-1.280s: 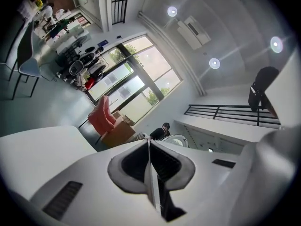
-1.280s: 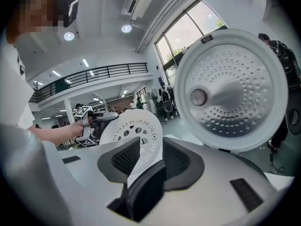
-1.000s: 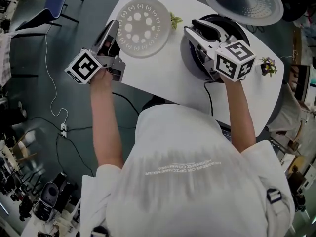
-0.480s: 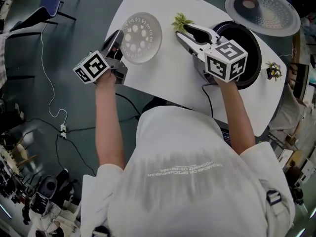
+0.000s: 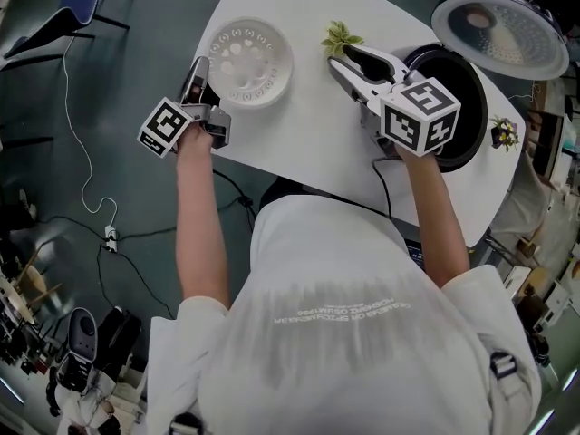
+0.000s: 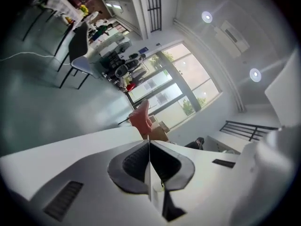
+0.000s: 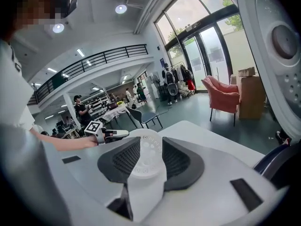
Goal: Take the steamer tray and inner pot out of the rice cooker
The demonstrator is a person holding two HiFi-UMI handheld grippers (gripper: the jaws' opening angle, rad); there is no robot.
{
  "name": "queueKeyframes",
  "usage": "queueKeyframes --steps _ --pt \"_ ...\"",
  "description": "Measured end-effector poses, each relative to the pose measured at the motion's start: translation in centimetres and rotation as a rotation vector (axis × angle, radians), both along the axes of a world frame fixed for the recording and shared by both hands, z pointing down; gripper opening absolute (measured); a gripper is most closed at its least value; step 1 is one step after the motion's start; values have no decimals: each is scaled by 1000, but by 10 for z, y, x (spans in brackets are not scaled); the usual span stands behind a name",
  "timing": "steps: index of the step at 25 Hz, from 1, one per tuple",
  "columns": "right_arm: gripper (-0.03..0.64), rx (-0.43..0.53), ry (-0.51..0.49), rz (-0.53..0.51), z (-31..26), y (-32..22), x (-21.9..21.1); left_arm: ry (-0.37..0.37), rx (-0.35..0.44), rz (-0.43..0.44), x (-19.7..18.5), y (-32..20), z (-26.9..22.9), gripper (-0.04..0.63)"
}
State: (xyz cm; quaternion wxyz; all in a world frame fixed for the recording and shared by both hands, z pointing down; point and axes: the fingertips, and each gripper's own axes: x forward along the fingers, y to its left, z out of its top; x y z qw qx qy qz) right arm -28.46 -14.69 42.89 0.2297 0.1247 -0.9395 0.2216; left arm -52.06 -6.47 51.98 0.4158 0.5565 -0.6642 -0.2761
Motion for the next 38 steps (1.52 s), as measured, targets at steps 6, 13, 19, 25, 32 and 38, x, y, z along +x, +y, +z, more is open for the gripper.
queueKeyframes --steps 6,13,19,25,32,38 --pt "146 -27 10 36 3 -7 -2 111 -44 -180 -20 10 48 20" --pt "143 -64 2 70 4 -4 -5 122 -108 -207 -19 4 77 28" --pt "141 -91 -7 104 4 -7 -3 75 -179 -160 -12 -7 86 32" --pt "141 -120 -50 127 -1 -6 3 -41 -314 -86 -8 -9 95 180" --pt "143 -89 -130 159 -27 -5 27 -168 -398 -134 -31 5 75 287" --pt "144 -37 -176 243 -49 -14 57 -355 -354 -145 -56 5 15 287"
